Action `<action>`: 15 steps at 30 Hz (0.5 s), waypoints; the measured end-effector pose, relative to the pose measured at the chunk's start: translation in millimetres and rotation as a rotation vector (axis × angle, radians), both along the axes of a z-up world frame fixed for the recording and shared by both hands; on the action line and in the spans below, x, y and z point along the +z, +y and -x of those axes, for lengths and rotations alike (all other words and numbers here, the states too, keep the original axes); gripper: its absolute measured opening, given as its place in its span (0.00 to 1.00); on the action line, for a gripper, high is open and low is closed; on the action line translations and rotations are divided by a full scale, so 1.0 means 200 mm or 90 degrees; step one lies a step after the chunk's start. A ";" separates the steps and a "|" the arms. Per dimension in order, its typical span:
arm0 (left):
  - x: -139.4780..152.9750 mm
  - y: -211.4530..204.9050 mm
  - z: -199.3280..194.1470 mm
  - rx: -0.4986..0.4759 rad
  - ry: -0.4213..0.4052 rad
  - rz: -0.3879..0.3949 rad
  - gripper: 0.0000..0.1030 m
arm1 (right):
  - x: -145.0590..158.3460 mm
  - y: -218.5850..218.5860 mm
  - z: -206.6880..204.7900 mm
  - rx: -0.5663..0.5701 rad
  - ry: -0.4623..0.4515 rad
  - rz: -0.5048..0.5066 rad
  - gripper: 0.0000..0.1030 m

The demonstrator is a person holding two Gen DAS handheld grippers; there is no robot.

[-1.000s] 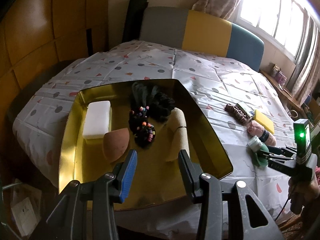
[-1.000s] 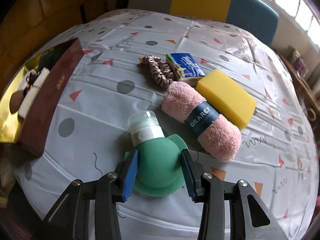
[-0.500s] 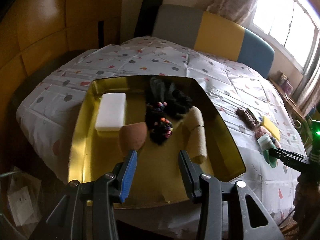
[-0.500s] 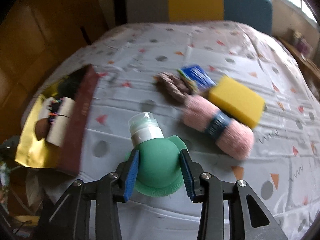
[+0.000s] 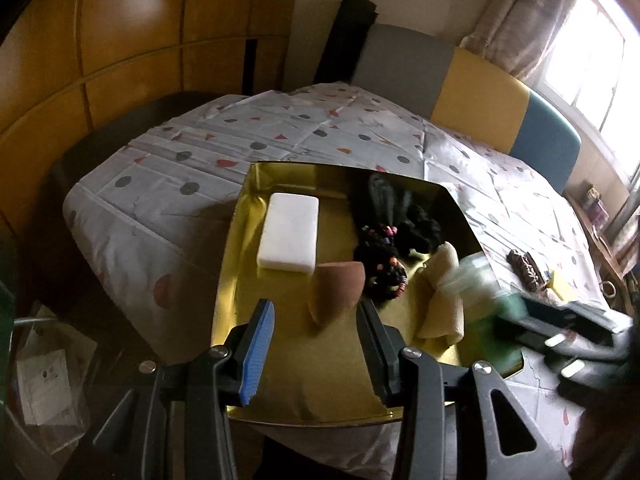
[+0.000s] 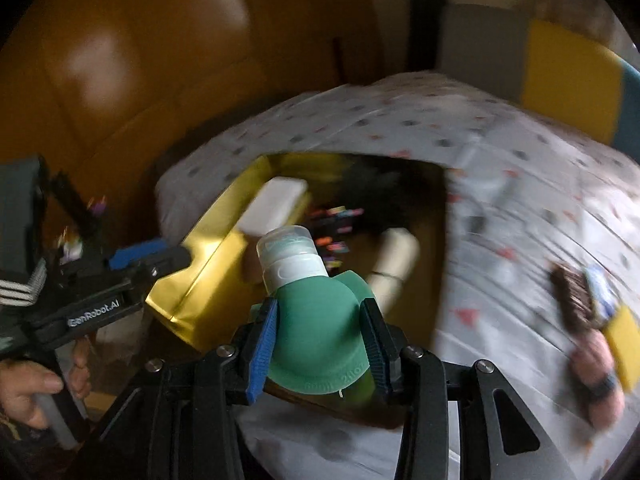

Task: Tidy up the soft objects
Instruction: 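Carry the green silicone bottle into the gold tray and open the right tool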

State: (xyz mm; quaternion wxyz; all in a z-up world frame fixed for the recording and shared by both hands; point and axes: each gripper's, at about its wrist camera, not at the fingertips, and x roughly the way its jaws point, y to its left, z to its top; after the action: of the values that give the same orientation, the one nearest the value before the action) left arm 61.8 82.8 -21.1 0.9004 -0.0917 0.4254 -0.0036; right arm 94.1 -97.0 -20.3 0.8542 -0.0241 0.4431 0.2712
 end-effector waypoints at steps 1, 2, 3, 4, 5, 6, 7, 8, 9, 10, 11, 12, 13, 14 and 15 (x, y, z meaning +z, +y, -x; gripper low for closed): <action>0.00 0.01 0.00 0.002 0.000 -0.002 0.42 | -0.03 0.05 -0.01 0.012 0.004 0.010 0.41; 0.00 0.02 0.00 0.003 0.001 -0.002 0.42 | -0.08 0.11 -0.03 0.025 0.013 0.025 0.41; 0.00 0.02 0.00 0.005 0.003 0.000 0.42 | -0.11 0.14 -0.03 0.029 0.017 0.036 0.41; -0.01 0.03 0.00 0.006 0.004 0.001 0.42 | -0.14 0.16 -0.04 0.031 0.020 0.051 0.41; -0.01 0.04 0.00 0.007 0.006 0.000 0.42 | -0.19 0.18 -0.05 0.029 0.020 0.082 0.42; -0.02 0.04 0.01 0.009 0.008 0.000 0.42 | -0.21 0.19 -0.06 0.027 0.022 0.101 0.43; -0.03 0.04 0.01 0.010 0.011 0.000 0.42 | -0.24 0.20 -0.07 0.023 0.022 0.120 0.43; -0.04 0.04 0.01 0.010 0.015 0.002 0.42 | -0.26 0.19 -0.08 0.016 0.018 0.147 0.43; -0.04 0.04 0.00 0.010 0.018 0.004 0.42 | -0.27 0.18 -0.09 0.012 0.015 0.158 0.45; -0.05 0.04 0.00 0.010 0.020 0.005 0.42 | -0.28 0.16 -0.09 0.007 0.010 0.166 0.47; -0.05 0.04 0.00 0.009 0.021 0.004 0.42 | -0.28 0.14 -0.10 -0.002 0.008 0.175 0.48; -0.05 0.03 0.00 0.007 0.020 0.003 0.42 | -0.29 0.12 -0.11 -0.011 0.008 0.180 0.47; -0.05 0.02 0.00 0.006 0.019 0.002 0.42 | -0.27 0.10 -0.11 -0.015 0.010 0.168 0.47; -0.04 0.01 0.00 0.002 0.017 0.000 0.42 | -0.26 0.07 -0.11 -0.019 0.012 0.152 0.48; -0.04 0.01 0.00 -0.001 0.015 -0.001 0.42 | -0.25 0.06 -0.10 -0.022 0.013 0.143 0.48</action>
State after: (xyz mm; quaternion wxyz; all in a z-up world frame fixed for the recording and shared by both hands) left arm 61.3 84.0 -28.9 0.8953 -0.0906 0.4362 -0.0028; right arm 114.7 -85.6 -70.7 0.8461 -0.1090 0.4798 0.2051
